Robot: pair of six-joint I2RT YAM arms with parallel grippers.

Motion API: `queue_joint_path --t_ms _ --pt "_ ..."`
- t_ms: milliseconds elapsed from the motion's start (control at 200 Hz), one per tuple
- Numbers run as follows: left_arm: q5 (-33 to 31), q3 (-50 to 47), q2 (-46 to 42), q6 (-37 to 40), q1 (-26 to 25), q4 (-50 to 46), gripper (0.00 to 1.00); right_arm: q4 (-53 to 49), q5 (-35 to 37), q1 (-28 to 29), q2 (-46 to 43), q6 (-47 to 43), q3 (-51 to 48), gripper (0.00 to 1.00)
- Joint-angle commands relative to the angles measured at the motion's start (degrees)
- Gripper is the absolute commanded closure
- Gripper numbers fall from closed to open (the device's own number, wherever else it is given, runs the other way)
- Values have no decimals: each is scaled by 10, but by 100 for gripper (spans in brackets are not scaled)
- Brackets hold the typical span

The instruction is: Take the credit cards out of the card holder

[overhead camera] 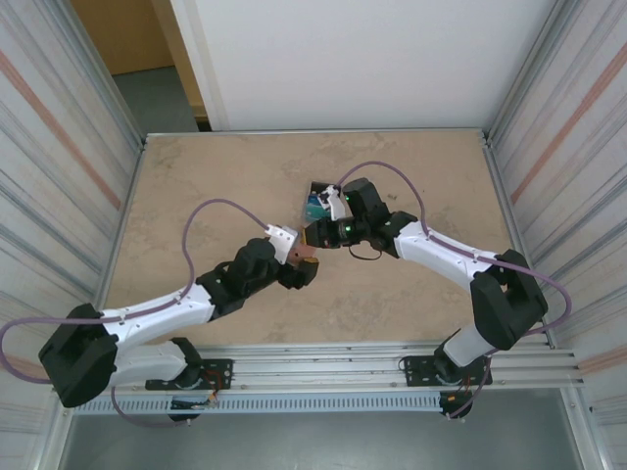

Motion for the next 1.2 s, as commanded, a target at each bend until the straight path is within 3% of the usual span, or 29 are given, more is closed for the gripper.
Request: queue_joint_path --t_ms 0,261,451,651,952,1052,1198 --pt "18 25 -36 0 -4 20 1 -17 7 -4 -8 -32 30 98" --pt "91 29 -136 37 10 -43 1 -74 -5 -73 -58 -96 33 100" --pt "187 29 -187 32 81 -86 1 -107 -89 -119 -88 -167 37 100" --pt "290 36 -186 32 141 -95 2 -146 -191 -137 -97 -245 51 100" --pt "479 92 -118 107 144 -145 26 -216 -347 -137 -87 -387 88 100" --pt "510 99 -92 104 145 -142 33 -289 -393 -137 -64 -460 127 100" --pt "545 102 -62 86 143 -114 42 -370 -396 -132 -26 -525 181 100"
